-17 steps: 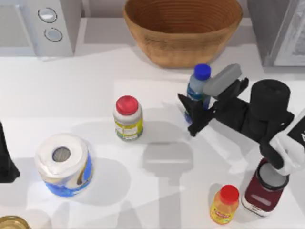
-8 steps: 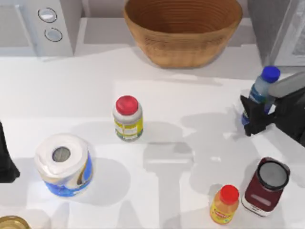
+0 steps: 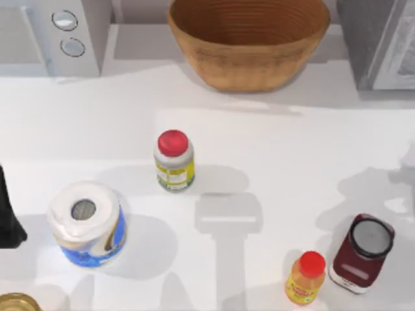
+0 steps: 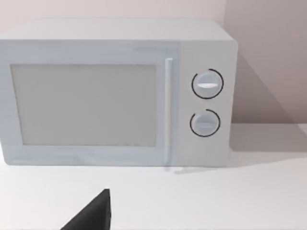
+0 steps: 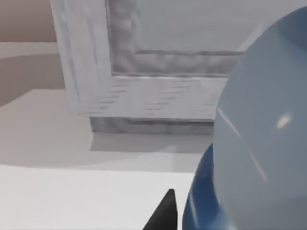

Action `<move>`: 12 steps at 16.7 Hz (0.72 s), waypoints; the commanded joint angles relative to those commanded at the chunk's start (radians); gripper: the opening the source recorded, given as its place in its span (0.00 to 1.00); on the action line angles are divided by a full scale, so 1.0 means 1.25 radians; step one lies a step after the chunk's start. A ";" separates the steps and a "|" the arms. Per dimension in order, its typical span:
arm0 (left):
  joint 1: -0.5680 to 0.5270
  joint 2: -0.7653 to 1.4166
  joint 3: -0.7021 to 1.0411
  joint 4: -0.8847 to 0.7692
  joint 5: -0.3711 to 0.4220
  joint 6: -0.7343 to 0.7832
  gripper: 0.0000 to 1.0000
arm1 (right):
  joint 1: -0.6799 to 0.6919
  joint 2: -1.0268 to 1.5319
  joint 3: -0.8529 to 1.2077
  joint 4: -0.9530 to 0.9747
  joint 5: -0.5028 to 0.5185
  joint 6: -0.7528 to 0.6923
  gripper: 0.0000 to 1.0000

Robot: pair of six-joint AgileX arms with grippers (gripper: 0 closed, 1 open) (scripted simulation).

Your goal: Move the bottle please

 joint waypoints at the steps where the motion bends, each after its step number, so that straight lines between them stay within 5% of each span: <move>1: 0.000 0.000 0.000 0.000 0.000 0.000 1.00 | -0.023 -0.010 -0.008 0.003 0.006 0.002 0.00; 12: 0.000 0.000 0.000 0.000 0.000 0.000 1.00 | 0.014 0.030 0.008 0.019 -0.009 -0.019 0.00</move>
